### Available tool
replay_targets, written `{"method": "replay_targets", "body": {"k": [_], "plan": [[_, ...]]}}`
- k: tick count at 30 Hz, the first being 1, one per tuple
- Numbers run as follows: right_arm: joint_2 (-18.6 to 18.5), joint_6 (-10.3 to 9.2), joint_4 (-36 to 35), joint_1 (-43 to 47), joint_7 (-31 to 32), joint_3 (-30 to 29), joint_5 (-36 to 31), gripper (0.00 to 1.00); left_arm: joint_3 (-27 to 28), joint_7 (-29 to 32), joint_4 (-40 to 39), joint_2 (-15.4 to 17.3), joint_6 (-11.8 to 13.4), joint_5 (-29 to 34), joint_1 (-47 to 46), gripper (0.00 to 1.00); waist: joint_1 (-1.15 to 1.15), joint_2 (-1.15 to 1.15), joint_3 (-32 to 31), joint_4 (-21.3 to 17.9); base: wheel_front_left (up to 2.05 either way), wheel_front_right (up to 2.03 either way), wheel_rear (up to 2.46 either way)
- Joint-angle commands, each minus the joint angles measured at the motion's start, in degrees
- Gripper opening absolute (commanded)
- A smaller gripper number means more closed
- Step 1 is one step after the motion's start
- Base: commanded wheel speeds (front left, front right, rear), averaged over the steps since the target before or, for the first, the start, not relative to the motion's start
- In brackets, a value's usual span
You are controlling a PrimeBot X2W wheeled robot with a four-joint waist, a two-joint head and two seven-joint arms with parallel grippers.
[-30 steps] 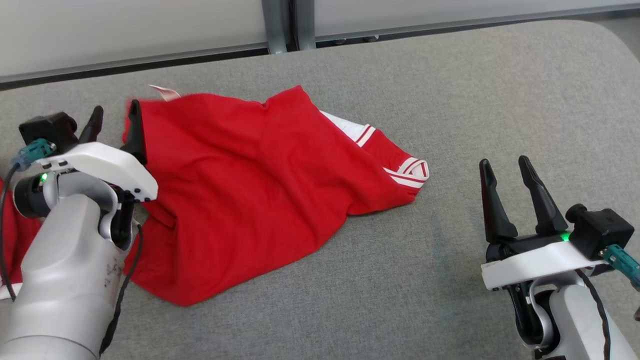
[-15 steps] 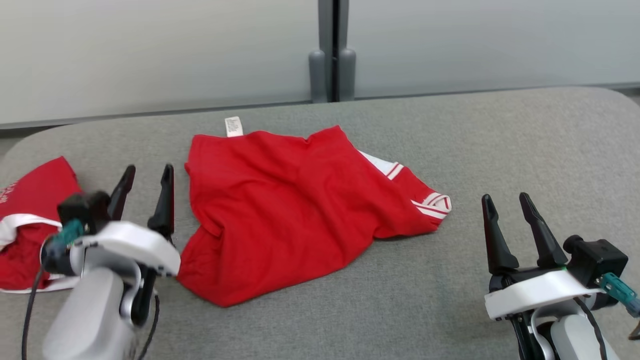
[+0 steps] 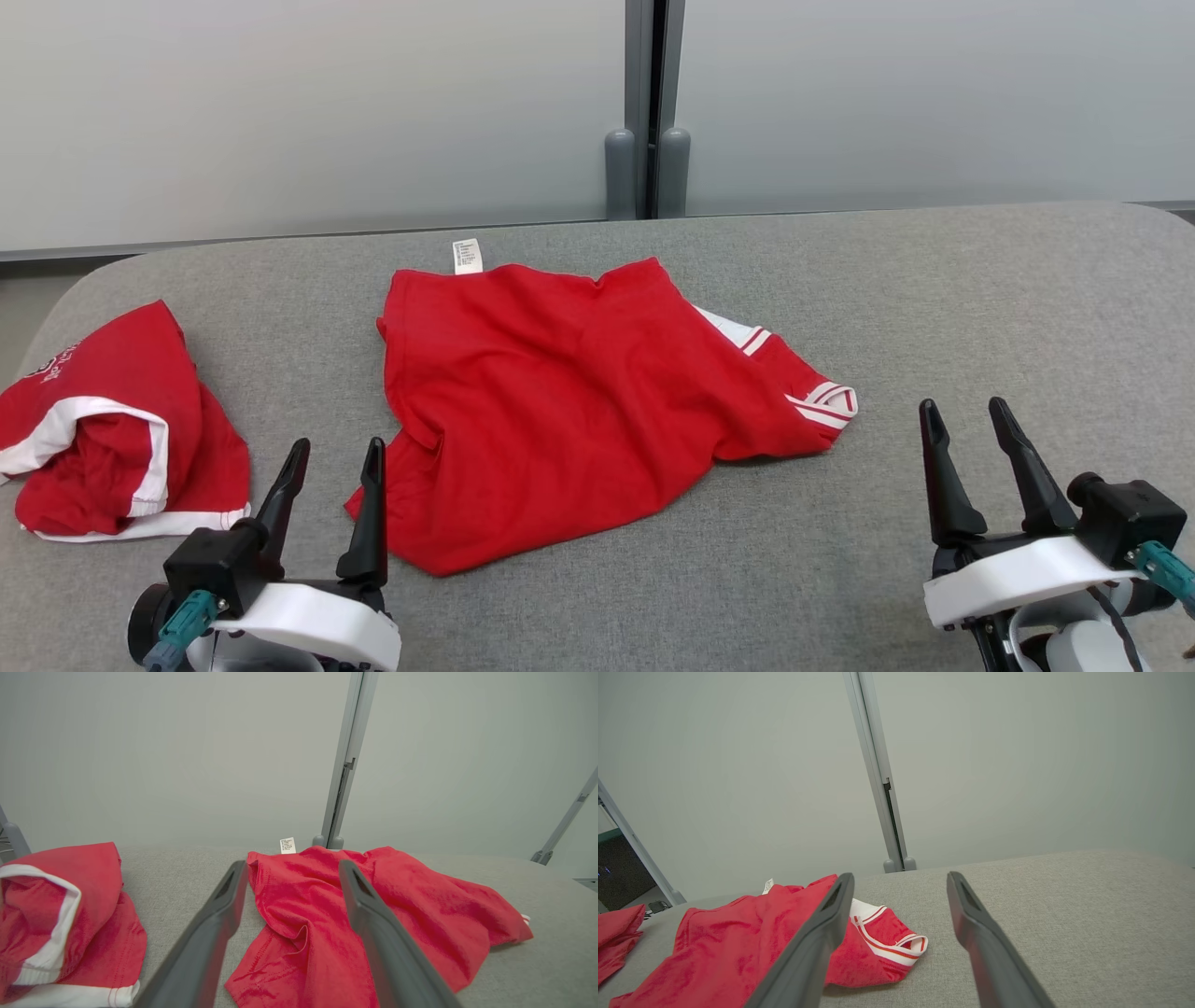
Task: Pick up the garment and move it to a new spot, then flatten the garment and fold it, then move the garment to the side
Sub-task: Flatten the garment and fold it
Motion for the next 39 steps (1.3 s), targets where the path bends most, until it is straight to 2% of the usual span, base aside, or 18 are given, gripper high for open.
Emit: {"method": "replay_targets", "body": {"k": [1,11,17,22,27,37,38,39], "plan": [[-0.4,0.12,0.1,0.0,-0.3,0.3,0.1,1.00,-0.1,1.0,-1.5,0.6,0.7,0.5,0.9,1.00,0.00,0.00,-0.4,0.0,0.00,0.00,0.00],[-0.7,0.12,0.3,-0.3,-0.3,1.2,0.5,1.00,-0.1,5.3,-3.8,2.0,2.0,-0.4,2.2,1.00,0.00,0.00,-0.6,-0.4,0.00,0.00,0.00],[-0.9,0.13,0.3,-0.7,-0.3,1.3,0.6,1.00,-0.6,9.8,-1.0,3.0,2.0,-1.5,2.2,1.00,0.00,0.00,0.3,-1.3,0.00,0.00,0.00],[-0.8,0.12,0.0,-1.8,-0.3,1.6,0.9,1.00,-0.9,14.4,4.2,4.8,0.5,-2.5,-1.8,1.00,0.00,0.00,2.2,-2.3,0.00,0.00,0.00],[-0.8,0.13,-0.3,-3.2,-0.3,1.7,1.0,1.00,-1.7,19.4,11.0,6.0,-2.4,-3.9,-6.2,1.00,0.00,0.00,4.5,-3.9,0.00,0.00,0.00],[-0.5,0.13,-0.4,-4.3,-0.3,1.0,0.8,1.00,-3.5,24.8,20.7,5.7,-5.9,-6.1,-12.0,1.00,0.00,0.00,6.7,-6.1,0.00,0.00,0.00],[-0.4,0.13,-0.3,-4.3,-0.3,0.9,0.8,1.00,-3.6,24.9,21.3,5.4,-6.2,-6.2,-12.2,0.70,0.00,0.00,6.7,-6.1,0.00,0.00,0.00],[-0.3,0.13,-0.2,-4.3,-0.3,0.8,0.7,1.00,-3.7,24.4,21.4,5.3,-6.4,-6.1,-12.3,0.17,0.00,0.00,6.6,-6.0,0.00,0.00,0.00]]}}
